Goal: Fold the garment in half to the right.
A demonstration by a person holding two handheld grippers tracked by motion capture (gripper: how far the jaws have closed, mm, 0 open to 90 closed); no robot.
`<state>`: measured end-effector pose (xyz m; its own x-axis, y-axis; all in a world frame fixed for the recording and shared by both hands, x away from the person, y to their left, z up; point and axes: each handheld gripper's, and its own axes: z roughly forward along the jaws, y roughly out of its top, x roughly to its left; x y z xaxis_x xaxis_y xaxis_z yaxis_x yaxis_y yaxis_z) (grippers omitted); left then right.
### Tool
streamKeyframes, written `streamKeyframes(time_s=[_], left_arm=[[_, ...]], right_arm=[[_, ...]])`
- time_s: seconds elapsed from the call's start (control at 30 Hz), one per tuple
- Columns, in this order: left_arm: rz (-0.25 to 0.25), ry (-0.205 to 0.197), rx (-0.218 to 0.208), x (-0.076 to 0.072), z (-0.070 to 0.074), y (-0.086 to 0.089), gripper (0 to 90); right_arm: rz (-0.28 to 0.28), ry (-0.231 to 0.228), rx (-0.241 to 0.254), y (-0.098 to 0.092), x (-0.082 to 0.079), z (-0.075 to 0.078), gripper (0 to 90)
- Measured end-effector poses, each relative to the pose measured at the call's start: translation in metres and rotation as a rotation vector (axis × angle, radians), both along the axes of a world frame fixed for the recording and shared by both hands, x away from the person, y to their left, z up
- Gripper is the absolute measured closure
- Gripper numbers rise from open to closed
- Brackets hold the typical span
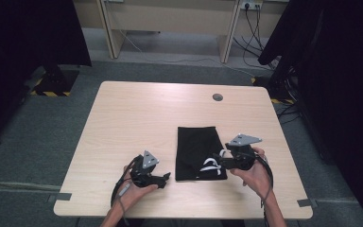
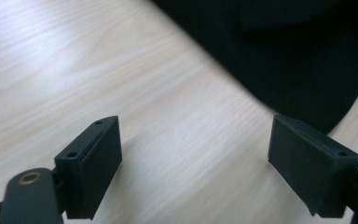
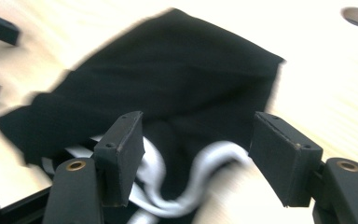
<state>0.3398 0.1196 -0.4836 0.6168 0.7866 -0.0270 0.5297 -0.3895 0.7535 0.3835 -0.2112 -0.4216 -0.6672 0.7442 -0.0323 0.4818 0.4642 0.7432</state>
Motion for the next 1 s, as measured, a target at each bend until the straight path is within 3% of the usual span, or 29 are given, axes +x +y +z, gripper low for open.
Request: streamKeyframes(time_s=[0.23,0.63,0.9,1.0], left_arm=[[0.033,0.009,0.018,-0.004,-0.001,0.017,11.3],[0.031,0.009,0.028,-0.004,-0.001,0.017,8.7],[0.035,0.009,0.028,-0.004,-0.001,0.017,8.7],[0.035,0.009,0.028,-0.004,-0.001,0.017,8.7]], right_arm=[[0.092,0.028,0.003,0.037,0.002,0.002,34.0],[0.205,0.055,-0.025,0.087,0.007,-0.003,37.7],[0.236,0.114,-0.085,0.109,0.019,-0.024,47.4],[0.235,0.138,-0.101,0.108,0.023,-0.034,59.5]])
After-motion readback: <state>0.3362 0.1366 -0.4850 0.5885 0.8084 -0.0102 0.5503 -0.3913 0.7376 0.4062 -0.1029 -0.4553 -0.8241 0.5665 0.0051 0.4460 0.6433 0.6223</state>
